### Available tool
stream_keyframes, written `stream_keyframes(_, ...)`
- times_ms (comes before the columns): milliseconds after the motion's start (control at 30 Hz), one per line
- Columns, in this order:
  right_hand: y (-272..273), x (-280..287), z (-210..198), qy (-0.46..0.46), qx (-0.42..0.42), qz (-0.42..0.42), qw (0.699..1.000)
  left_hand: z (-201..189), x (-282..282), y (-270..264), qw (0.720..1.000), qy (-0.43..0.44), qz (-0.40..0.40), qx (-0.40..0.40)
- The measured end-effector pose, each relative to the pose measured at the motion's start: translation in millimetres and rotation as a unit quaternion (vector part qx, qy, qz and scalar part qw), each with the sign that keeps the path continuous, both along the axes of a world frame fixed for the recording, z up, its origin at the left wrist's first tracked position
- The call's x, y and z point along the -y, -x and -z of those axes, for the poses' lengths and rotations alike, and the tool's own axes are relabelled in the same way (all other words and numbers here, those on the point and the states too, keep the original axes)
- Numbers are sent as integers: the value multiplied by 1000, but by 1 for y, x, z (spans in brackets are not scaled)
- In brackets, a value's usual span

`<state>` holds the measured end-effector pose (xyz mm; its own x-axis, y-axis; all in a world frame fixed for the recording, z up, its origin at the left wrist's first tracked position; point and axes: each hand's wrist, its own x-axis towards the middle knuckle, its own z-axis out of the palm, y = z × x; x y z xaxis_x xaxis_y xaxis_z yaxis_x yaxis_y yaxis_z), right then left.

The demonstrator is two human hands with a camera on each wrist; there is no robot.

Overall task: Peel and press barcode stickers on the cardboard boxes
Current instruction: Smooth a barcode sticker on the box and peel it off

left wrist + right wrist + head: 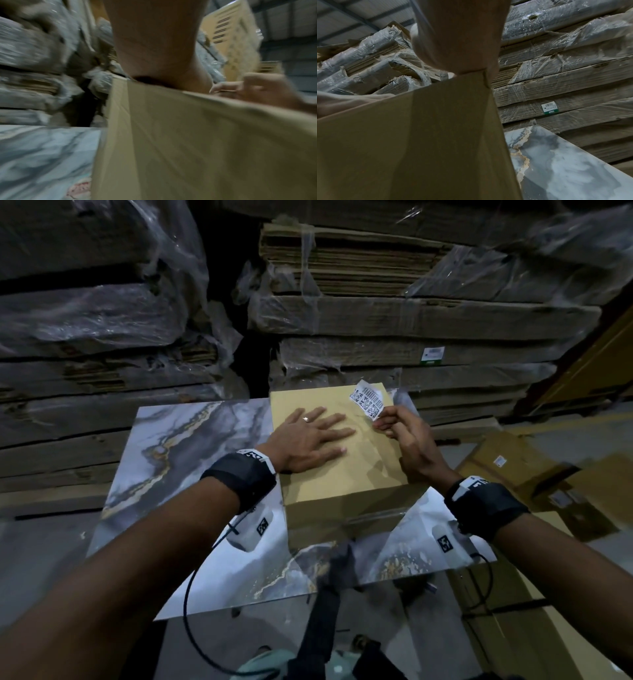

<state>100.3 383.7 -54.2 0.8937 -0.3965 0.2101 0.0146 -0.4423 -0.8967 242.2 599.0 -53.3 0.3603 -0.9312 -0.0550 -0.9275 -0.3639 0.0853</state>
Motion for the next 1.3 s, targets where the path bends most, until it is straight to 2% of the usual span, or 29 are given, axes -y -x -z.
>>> stream_keyframes(133,2,-1,0,1,-2,11,1000,4,2,5,999,4,-41,1)
stream_keyframes(267,1,-3,-3,5,-1,18,1000,5,5,29,999,13,29,-32)
stream_keyframes(400,0,-1,-1,11,9,11,1000,-1,5,24,996,9,79,-26)
stream_keyframes(533,1,2,1,11,9,5,1000,-7,9,-7,999,-18,33,17)
stream_keyframes(633,2,2,1,8,8,4,1000,-6,16,-9,999,-33,-7,34)
stream_keyframes(700,2,3,2,1,8,6,1000,-2,15,6,999,-26,-4,18)
stream_keyframes(800,2,3,3,-7,1,4,1000,2,2,27,999,4,42,-31)
stream_keyframes(933,1,-3,0,-11,4,-6,1000,1,-21,25,995,28,81,-58)
stream_keyframes(1000,1,-4,-1,-10,4,-7,1000,-1,-26,12,997,27,61,-46)
stream_keyframes(1133,2,-3,0,-11,-2,-4,1000,-2,-30,-6,999,19,-31,-18)
stream_keyframes(1233,3,-1,1,-12,-1,-1,1000,5,-24,8,998,13,-65,-2)
stream_keyframes(1300,3,-1,2,-8,-3,1,1000,6,-19,30,999,21,-46,-10)
